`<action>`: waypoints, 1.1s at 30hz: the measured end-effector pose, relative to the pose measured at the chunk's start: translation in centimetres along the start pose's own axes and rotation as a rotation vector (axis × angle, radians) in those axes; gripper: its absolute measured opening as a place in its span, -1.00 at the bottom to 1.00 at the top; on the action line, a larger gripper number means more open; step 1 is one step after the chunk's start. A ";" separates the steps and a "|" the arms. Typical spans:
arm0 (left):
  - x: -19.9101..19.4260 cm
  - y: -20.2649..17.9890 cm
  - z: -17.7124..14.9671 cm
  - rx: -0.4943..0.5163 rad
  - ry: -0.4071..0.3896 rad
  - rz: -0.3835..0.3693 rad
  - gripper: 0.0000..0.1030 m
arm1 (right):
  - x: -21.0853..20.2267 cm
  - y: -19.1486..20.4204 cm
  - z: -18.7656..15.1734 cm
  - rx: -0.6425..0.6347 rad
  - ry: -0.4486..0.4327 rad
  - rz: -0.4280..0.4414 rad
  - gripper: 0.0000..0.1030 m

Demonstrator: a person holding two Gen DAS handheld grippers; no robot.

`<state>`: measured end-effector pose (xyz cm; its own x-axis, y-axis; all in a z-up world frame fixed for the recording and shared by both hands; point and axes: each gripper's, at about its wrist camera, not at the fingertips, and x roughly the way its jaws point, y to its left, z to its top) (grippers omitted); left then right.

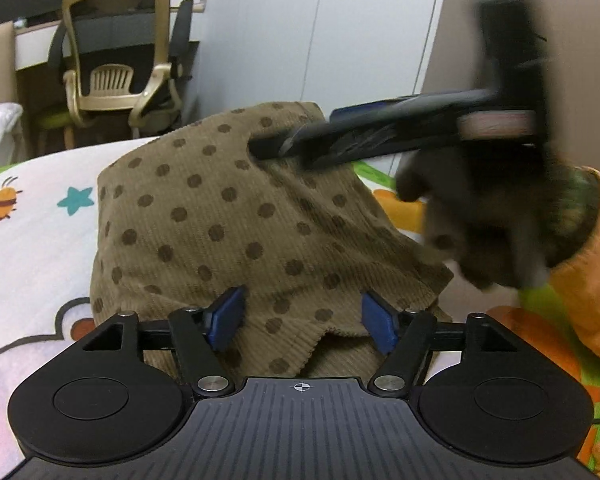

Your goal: Fold clothes

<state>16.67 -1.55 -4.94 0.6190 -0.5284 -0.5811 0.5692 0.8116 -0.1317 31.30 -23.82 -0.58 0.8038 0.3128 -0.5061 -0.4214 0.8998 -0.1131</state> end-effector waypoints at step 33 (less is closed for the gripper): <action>5.7 8.6 9.0 -0.379 -0.015 -0.106 0.67 | 7.0 -7.2 -2.8 0.316 0.204 -0.049 1.00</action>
<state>29.97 0.21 -2.19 0.5769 -0.6156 -0.5368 0.3922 0.7853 -0.4791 38.73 -28.95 -5.69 0.7058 0.2289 -0.6704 -0.2086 0.9715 0.1121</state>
